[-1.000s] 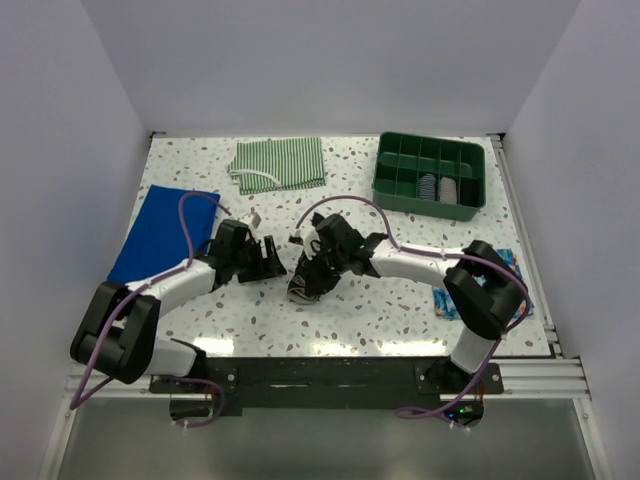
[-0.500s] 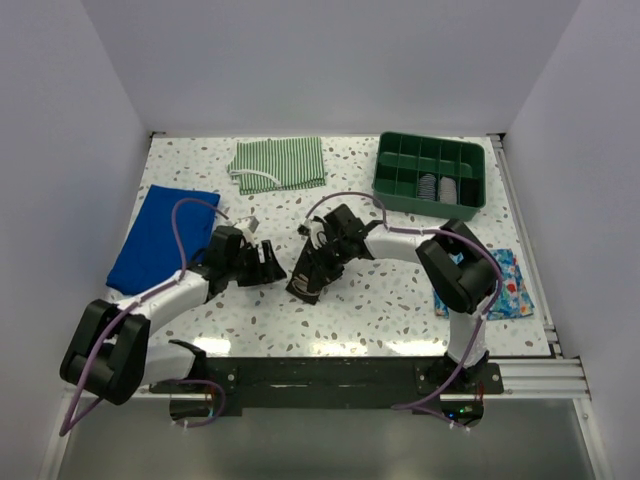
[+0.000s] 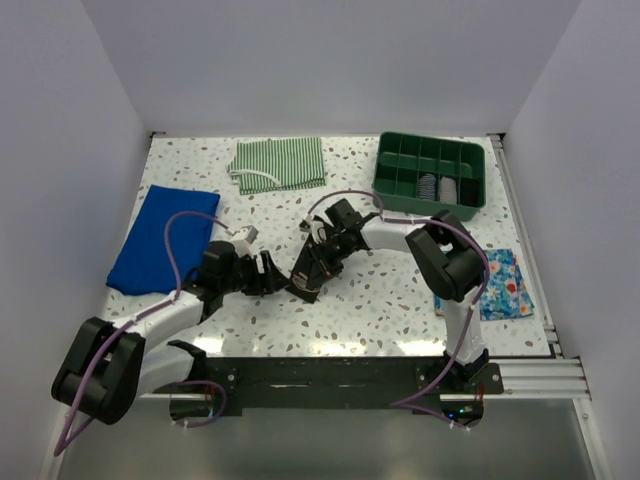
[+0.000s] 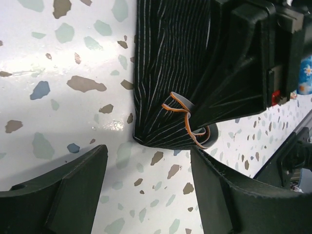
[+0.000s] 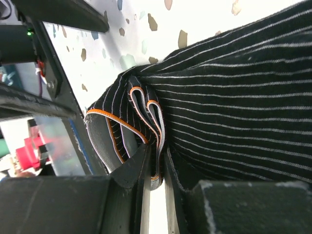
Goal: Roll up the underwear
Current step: Roll the underwear to the center of the board.
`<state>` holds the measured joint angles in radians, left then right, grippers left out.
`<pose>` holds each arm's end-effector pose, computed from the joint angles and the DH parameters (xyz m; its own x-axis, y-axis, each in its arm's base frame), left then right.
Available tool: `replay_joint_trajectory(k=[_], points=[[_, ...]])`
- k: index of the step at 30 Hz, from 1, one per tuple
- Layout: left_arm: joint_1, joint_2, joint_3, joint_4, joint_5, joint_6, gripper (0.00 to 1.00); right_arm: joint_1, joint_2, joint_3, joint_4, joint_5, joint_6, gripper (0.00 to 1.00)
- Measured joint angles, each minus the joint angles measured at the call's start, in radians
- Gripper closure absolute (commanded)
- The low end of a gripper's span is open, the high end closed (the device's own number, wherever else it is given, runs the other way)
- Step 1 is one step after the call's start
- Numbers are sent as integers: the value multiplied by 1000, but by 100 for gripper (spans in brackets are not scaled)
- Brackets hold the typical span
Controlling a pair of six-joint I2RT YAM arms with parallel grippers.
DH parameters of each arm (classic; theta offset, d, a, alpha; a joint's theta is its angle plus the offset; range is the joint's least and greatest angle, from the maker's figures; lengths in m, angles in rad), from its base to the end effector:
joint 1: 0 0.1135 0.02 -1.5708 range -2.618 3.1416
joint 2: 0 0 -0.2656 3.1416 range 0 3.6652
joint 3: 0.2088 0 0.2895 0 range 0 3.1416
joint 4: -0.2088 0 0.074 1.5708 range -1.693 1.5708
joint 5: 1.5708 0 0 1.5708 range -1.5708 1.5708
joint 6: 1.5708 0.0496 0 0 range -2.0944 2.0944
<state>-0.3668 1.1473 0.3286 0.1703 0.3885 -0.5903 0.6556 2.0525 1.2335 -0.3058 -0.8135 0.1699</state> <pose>0.2208 -0.1049 0.1174 -0.8100 -0.2407 -0.5348 0.1961 0.7483 -0.6337 0.3164 0.2888 0.0855 -0.8177 -0.4823 -0.3143 -0.5367 0.4414 0.7191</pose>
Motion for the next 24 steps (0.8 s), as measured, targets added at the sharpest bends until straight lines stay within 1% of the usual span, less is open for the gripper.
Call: replay_joint_trajectory(k=[5,11,18,24], points=[[0,2,-68,117,45,1,27,-7,24,28,-27,-26,-3,100],[0,22,-132,257,58,8,29,-11,37,42,-43,-39,-6,100],[0,163,-134,421,119,9,29,-11,37,47,-51,-38,-9,100],[0,239,-112,492,151,9,33,-11,39,56,-67,-35,-17,100]])
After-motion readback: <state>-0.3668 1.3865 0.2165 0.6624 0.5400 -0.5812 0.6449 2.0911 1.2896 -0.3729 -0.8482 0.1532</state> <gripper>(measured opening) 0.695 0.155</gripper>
